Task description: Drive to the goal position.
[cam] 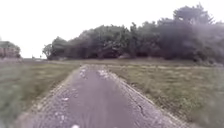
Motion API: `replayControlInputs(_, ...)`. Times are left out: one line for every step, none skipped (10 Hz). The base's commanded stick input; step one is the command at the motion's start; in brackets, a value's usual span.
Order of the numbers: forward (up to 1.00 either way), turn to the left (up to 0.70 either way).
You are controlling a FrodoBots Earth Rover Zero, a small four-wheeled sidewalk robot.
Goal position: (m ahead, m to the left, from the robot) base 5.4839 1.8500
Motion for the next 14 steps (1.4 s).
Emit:
replayControlInputs(0.85,0.01)
replayControlInputs(0.85,0.01)
replayControlInputs(0.85,0.01)
replayControlInputs(0.85,0.01)
replayControlInputs(0.85,0.01)
replayControlInputs(0.85,0.01)
replayControlInputs(0.85,0.01)
replayControlInputs(0.85,0.01)
replayControlInputs(0.85,0.01)
replayControlInputs(0.85,0.02)
replayControlInputs(0.85,0.03)
replayControlInputs(0.85,0.10)
replayControlInputs(0.85,0.22)
replayControlInputs(0.85,0.34)
